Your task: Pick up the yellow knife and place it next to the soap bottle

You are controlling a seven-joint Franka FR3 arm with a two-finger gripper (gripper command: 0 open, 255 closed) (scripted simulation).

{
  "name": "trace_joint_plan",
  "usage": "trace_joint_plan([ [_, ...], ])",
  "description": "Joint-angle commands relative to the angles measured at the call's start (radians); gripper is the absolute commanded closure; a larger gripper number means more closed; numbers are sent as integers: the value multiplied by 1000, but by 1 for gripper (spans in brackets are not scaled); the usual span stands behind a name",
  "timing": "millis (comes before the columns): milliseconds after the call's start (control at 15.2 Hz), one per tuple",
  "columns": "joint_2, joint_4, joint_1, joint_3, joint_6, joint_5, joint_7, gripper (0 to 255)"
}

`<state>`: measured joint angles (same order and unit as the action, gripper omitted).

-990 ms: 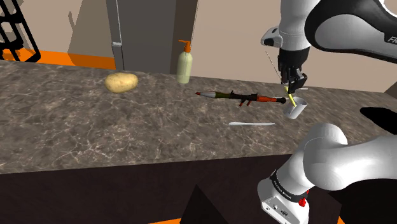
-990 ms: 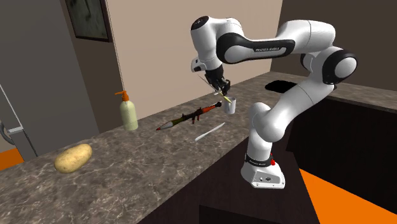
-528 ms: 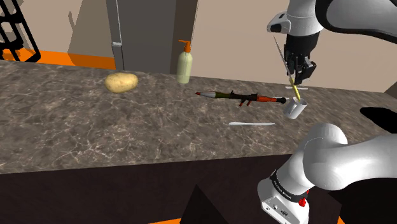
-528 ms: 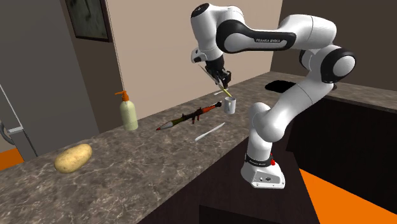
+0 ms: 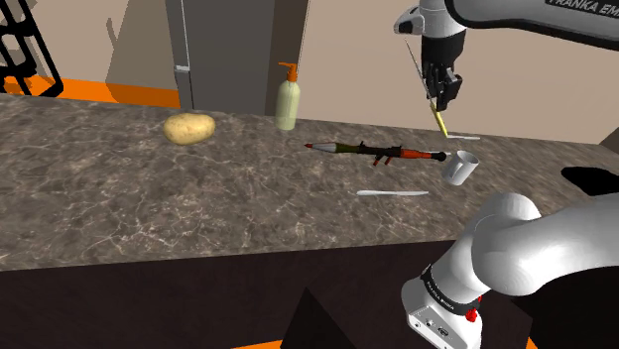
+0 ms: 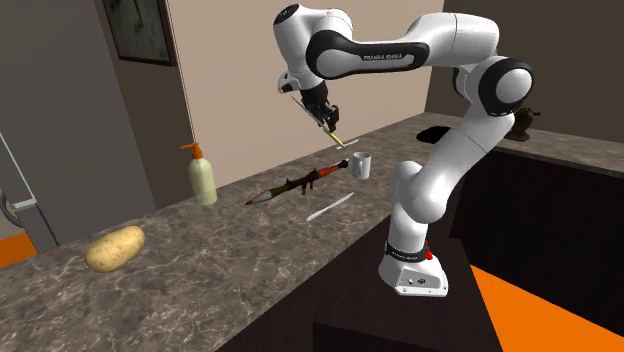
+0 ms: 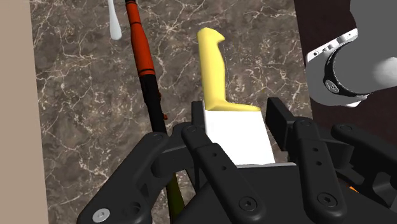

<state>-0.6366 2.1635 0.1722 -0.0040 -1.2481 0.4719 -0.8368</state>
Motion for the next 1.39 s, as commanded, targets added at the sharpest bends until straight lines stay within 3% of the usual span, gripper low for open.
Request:
trace_joint_plan([
  [0,68,-48,-8,-22,-31,16,-15,255],
  [726,461,-392,-52,-128,-146,52,-129,255],
  [1320,845,-842,-109,-187,-139,13,-263,255],
])
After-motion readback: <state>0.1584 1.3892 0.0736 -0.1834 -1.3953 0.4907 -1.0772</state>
